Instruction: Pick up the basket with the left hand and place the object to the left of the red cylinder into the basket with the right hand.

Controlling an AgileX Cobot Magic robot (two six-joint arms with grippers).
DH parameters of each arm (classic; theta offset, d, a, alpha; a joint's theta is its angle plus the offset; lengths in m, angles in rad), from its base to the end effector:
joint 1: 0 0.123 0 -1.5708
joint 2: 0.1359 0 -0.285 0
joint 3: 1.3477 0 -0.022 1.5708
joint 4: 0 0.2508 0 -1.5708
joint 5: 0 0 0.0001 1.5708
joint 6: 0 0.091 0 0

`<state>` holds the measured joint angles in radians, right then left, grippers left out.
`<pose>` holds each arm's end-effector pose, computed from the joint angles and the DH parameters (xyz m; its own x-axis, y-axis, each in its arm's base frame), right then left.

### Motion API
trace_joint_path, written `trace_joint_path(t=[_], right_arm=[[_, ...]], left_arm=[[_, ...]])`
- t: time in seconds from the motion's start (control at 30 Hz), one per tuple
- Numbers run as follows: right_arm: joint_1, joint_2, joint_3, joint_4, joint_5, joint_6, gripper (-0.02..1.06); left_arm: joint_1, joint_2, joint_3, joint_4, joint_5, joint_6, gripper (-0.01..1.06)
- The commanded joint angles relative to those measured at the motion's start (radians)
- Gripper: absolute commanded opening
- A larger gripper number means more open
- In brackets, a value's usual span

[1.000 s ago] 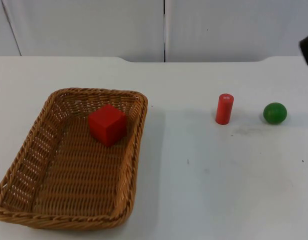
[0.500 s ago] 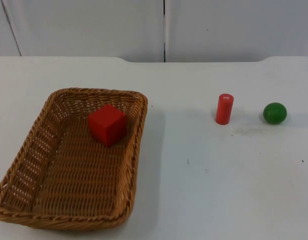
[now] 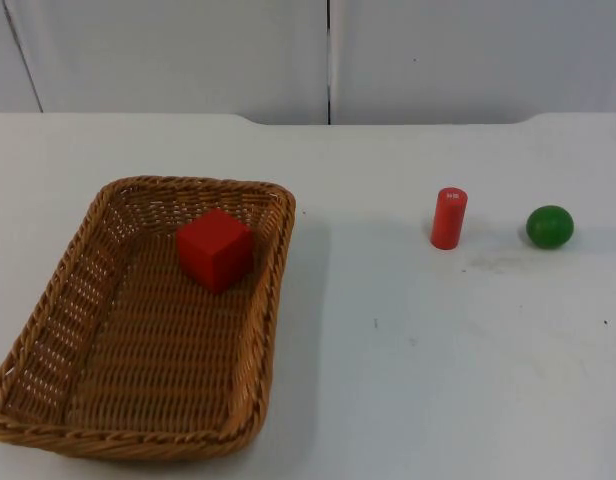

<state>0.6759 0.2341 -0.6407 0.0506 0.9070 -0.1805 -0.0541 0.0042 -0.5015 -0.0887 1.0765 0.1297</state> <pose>0.0195 0.0203 0.3278 -0.2121 -0.3606 -0.9083 -0.6928 0.7110 -0.1205 -0.0056 -0.0068 0.2767 -0.4577 0.1121 -0.8820 0.1632 0.9858 0.0405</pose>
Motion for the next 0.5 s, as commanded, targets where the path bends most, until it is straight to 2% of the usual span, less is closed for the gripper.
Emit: trace_joint_path(t=[0.0,0.1,0.23,0.47], right_arm=[[-0.006,-0.03,0.005,-0.033,0.042,0.043,0.84],[-0.006,-0.064,0.005,-0.051,0.075,0.068,0.84],[-0.006,-0.085,0.005,-0.051,0.114,0.079,0.84],[-0.006,-0.121,0.032,-0.051,0.114,0.084,0.84]], left_arm=[[-0.005,-0.004,0.003,0.003,0.0,-0.017,0.92],[-0.005,-0.004,0.007,0.029,0.0,-0.086,0.92],[-0.005,-0.004,0.007,0.033,0.0,-0.093,0.92],[-0.005,-0.004,0.007,0.033,0.0,-0.093,0.92]])
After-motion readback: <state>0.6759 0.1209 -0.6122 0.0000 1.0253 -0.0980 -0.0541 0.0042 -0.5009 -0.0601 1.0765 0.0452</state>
